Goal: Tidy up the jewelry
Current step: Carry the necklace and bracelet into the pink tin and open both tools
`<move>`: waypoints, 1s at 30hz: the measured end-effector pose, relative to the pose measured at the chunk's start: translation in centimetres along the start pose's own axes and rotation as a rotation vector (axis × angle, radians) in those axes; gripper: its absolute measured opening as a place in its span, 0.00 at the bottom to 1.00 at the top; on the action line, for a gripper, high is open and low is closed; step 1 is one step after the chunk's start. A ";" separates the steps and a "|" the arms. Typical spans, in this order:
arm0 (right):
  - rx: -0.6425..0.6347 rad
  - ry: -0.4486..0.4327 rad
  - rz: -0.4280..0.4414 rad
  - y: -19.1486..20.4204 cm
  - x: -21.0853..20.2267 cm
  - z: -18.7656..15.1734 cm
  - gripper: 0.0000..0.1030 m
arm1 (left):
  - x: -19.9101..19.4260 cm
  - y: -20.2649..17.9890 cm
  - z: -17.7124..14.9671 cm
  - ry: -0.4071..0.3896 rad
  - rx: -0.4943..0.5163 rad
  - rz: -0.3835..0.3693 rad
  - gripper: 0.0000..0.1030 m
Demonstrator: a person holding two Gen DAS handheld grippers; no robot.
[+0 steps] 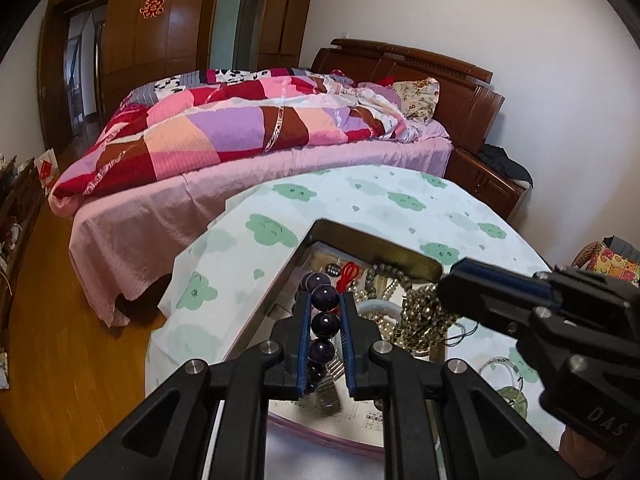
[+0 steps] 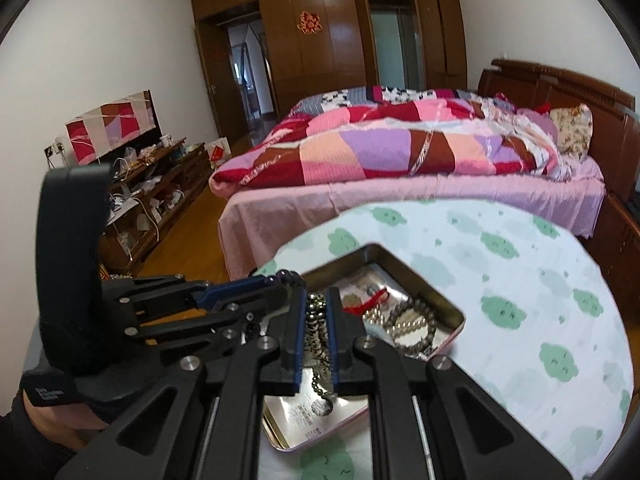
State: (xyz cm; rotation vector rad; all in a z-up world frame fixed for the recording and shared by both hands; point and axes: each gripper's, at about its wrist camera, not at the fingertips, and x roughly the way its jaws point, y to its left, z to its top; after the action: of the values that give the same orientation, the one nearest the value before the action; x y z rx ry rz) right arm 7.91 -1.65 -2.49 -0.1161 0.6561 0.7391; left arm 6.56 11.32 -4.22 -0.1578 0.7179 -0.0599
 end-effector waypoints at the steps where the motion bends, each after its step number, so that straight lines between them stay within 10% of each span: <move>1: 0.005 0.012 0.001 -0.1 0.3 -0.2 0.11 | 0.2 0.0 0.0 0.004 -0.001 0.000 0.13; 30: 0.014 0.149 -0.039 -1.0 3.7 -3.2 0.12 | 3.2 -0.6 -1.8 0.098 0.024 -0.012 0.14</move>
State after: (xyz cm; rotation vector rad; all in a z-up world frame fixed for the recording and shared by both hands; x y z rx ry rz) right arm 8.92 -1.25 -7.37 -0.1723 0.7986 0.6928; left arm 7.75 10.14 -7.55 -0.1367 0.8140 -0.0883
